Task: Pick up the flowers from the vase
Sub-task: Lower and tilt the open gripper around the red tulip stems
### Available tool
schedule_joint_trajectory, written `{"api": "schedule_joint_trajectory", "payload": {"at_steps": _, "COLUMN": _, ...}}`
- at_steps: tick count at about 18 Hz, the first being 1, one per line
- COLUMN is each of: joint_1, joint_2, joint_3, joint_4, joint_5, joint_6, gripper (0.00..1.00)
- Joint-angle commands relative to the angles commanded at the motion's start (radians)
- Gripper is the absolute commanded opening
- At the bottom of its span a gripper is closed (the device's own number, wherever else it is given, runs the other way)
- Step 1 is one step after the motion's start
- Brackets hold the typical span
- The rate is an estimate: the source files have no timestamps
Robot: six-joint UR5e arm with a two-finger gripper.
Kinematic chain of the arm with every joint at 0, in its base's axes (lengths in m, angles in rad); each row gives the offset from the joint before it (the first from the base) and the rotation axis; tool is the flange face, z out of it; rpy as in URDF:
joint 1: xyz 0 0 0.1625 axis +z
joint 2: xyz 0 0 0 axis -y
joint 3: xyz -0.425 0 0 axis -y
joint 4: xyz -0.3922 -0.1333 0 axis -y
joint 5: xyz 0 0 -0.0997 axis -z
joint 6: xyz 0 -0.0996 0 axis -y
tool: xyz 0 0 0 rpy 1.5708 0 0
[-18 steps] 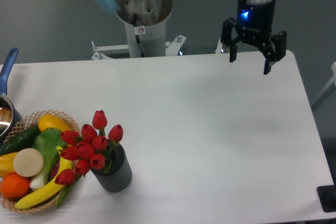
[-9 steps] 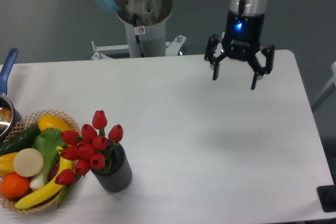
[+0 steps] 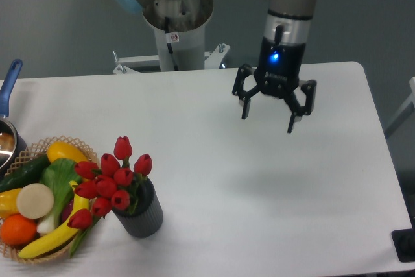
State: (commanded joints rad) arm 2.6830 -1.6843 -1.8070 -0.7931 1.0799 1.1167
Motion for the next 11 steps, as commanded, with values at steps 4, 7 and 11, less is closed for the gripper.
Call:
{"api": "schedule_joint_trajectory", "payload": {"at_steps": 4, "joint_1": -0.044, "joint_2": -0.020, "joint_3": -0.002, "joint_4": 0.006, "joint_5": -0.002, "joint_6": -0.006, "gripper": 1.00}}
{"api": "schedule_joint_trajectory", "payload": {"at_steps": 7, "joint_1": -0.071, "joint_2": -0.048, "joint_3": -0.008, "joint_4": 0.034, "joint_5": -0.121, "joint_6": -0.003, "gripper": 1.00}}
{"api": "schedule_joint_trajectory", "payload": {"at_steps": 11, "joint_1": -0.077, "joint_2": -0.086, "joint_3": -0.021, "joint_4": 0.077, "joint_5": -0.250, "joint_6": 0.009, "gripper": 1.00}}
